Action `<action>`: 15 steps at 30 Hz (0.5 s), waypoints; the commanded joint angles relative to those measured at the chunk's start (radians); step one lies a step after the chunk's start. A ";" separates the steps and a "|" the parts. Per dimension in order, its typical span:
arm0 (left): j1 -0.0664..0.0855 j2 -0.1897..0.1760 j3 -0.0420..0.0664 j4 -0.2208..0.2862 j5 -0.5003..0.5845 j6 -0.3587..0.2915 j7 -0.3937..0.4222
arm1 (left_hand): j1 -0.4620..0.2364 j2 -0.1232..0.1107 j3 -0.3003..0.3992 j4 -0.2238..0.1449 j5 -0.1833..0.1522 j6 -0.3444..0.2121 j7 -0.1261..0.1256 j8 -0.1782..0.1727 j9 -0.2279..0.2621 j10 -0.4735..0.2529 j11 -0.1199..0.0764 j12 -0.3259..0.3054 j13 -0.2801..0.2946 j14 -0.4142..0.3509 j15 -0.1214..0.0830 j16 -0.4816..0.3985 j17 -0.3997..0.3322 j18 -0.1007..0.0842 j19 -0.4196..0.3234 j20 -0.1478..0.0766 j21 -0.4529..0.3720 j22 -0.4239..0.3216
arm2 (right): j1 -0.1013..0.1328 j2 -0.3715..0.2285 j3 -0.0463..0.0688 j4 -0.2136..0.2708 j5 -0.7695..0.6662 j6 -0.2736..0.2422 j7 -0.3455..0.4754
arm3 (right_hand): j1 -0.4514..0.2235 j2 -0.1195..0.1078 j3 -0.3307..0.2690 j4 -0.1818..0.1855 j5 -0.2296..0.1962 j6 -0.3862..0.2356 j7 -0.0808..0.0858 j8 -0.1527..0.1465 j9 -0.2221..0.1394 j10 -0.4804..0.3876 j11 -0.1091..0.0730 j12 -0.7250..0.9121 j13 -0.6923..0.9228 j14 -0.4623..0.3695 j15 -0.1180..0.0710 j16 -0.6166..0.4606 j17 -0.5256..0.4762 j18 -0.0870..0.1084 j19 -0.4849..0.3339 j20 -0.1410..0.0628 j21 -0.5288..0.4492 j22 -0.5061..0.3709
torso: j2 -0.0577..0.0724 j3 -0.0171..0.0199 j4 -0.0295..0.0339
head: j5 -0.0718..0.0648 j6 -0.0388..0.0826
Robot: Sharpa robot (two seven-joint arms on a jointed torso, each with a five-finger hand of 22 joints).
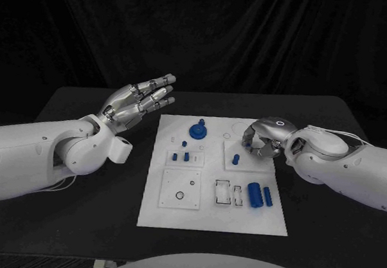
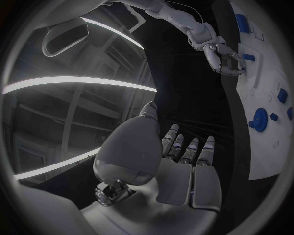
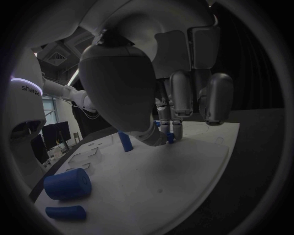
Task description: Assemble the parts on the task board
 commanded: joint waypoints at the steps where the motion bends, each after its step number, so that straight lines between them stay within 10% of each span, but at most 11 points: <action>1: -0.002 0.003 0.001 0.002 0.009 0.012 0.062 | 0.015 -0.003 -0.007 -0.001 0.011 0.010 0.003 0.004 0.002 -0.001 0.009 0.007 0.001 0.000 0.010 0.007 0.001 -0.011 0.008 -0.002 0.006 0.002 | -0.008 -0.005 -0.005 0.003 -0.006 0.017 -0.014 | 0.006 0.006 0.000 -0.010 0.006 -0.009 0.006 0.009 0.005 -0.003 -0.002 0.006 0.002 0.010 0.000 -0.006 -0.002 0.007 -0.007 0.000 -0.005 0.172 | 0.000 0.0001 0.0003 | 0.000 -0.001; 15: -0.006 0.006 0.001 -0.001 0.009 0.019 0.054 | 0.040 -0.002 -0.009 -0.006 0.040 0.029 0.010 0.006 0.004 -0.002 0.015 0.010 0.001 0.004 0.016 0.018 0.003 -0.029 0.013 -0.003 0.007 0.003 | -0.007 -0.028 -0.004 0.031 -0.006 -0.003 -0.013 | 0.001 0.009 0.004 -0.019 -0.009 -0.025 0.010 0.025 0.021 -0.003 -0.003 0.014 0.006 0.007 0.000 -0.008 -0.009 0.007 -0.010 -0.001 -0.008 0.171 | -0.001 -0.0001 -0.0007 | 0.002 -0.006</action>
